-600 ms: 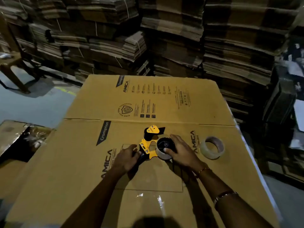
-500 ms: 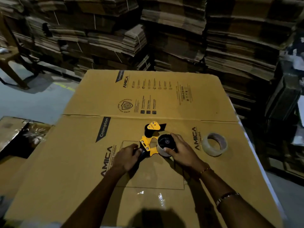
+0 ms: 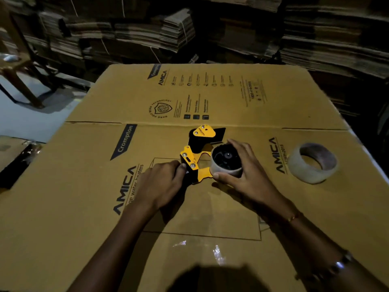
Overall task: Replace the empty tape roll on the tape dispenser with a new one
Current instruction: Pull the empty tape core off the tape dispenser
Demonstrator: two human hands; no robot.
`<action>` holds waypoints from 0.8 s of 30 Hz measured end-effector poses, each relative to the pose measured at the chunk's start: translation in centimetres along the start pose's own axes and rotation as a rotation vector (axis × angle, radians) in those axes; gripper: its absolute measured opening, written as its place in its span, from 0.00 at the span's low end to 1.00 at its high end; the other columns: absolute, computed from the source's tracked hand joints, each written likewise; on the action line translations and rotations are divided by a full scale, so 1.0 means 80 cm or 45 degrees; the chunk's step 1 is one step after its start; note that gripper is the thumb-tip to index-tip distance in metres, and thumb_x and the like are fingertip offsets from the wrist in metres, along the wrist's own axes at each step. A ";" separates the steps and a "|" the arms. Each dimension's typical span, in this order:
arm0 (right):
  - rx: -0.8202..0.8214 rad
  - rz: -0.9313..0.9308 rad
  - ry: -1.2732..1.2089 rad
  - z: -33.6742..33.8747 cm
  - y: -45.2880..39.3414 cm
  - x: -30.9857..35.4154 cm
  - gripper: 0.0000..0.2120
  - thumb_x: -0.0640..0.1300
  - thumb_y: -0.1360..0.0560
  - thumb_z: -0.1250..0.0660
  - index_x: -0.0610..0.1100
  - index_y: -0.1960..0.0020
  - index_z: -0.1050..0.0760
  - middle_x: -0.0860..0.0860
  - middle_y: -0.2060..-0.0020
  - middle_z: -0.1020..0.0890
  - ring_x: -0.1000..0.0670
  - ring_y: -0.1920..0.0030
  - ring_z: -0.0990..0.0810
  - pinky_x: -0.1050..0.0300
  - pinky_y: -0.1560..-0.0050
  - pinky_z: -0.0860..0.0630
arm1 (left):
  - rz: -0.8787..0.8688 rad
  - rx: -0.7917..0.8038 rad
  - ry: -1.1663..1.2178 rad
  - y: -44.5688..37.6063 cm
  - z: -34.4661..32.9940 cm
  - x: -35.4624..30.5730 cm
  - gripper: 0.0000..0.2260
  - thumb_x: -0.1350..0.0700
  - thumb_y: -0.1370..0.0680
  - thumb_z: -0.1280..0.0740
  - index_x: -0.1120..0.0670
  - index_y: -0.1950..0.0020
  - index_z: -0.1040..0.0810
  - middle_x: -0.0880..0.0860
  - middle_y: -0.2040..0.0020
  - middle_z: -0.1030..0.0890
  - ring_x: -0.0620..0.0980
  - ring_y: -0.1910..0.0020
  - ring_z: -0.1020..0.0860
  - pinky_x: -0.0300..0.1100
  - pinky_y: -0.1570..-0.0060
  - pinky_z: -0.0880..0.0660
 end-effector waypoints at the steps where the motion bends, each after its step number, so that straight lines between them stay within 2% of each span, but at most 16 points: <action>1: -0.011 0.033 -0.010 -0.001 0.002 -0.002 0.42 0.58 0.30 0.25 0.56 0.22 0.43 0.60 0.30 0.36 0.61 0.32 0.33 0.66 0.36 0.32 | -0.018 -0.016 -0.023 0.001 0.000 -0.003 0.20 0.41 0.17 0.51 0.49 0.50 0.23 0.54 0.54 0.18 0.57 0.54 0.19 0.49 0.56 0.25; 3: -0.020 0.089 -0.016 -0.002 0.004 -0.007 0.41 0.58 0.29 0.25 0.57 0.22 0.43 0.61 0.31 0.35 0.61 0.33 0.32 0.63 0.36 0.30 | -0.047 -0.065 -0.081 0.003 0.000 -0.008 0.19 0.44 0.16 0.50 0.51 0.49 0.23 0.55 0.54 0.18 0.58 0.54 0.21 0.48 0.57 0.29; 7: -0.032 0.205 -0.021 -0.003 0.003 -0.013 0.40 0.58 0.29 0.25 0.59 0.23 0.42 0.62 0.32 0.34 0.63 0.32 0.32 0.64 0.36 0.31 | -0.081 -0.101 -0.124 0.008 0.002 -0.009 0.19 0.43 0.16 0.51 0.51 0.52 0.25 0.52 0.56 0.22 0.54 0.56 0.24 0.48 0.59 0.34; 12: -0.002 0.243 -0.054 -0.002 0.008 -0.017 0.42 0.57 0.30 0.25 0.59 0.22 0.43 0.60 0.30 0.34 0.56 0.31 0.32 0.53 0.33 0.27 | -0.112 -0.106 -0.105 0.003 0.000 -0.005 0.18 0.43 0.16 0.49 0.48 0.60 0.30 0.50 0.61 0.25 0.52 0.60 0.25 0.47 0.63 0.37; 17: -0.072 0.235 0.036 0.001 0.014 -0.008 0.44 0.57 0.29 0.25 0.55 0.20 0.46 0.52 0.24 0.36 0.50 0.28 0.34 0.50 0.30 0.30 | -0.103 -0.168 -0.061 0.020 0.002 -0.009 0.20 0.42 0.16 0.48 0.53 0.50 0.23 0.53 0.60 0.22 0.54 0.59 0.23 0.46 0.64 0.34; 22: -0.132 0.208 0.189 -0.002 0.036 0.002 0.47 0.55 0.29 0.24 0.50 0.20 0.48 0.50 0.25 0.38 0.49 0.27 0.35 0.55 0.33 0.34 | -0.047 -0.346 -0.138 0.059 -0.005 -0.020 0.19 0.40 0.17 0.46 0.53 0.47 0.24 0.50 0.61 0.23 0.53 0.61 0.23 0.45 0.65 0.32; 24: -0.172 0.207 0.221 -0.002 0.050 0.005 0.47 0.55 0.29 0.23 0.49 0.20 0.47 0.51 0.26 0.37 0.49 0.27 0.35 0.54 0.32 0.33 | -0.048 -0.363 -0.112 0.074 -0.012 -0.021 0.19 0.40 0.17 0.45 0.52 0.45 0.24 0.50 0.59 0.23 0.52 0.60 0.23 0.45 0.65 0.30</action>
Point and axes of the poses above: each hand's wrist, its own y-axis away from the middle knuckle, its own z-axis out of the back of the hand, x = y × z, the point moved 5 cm from there along -y, towards the middle knuckle
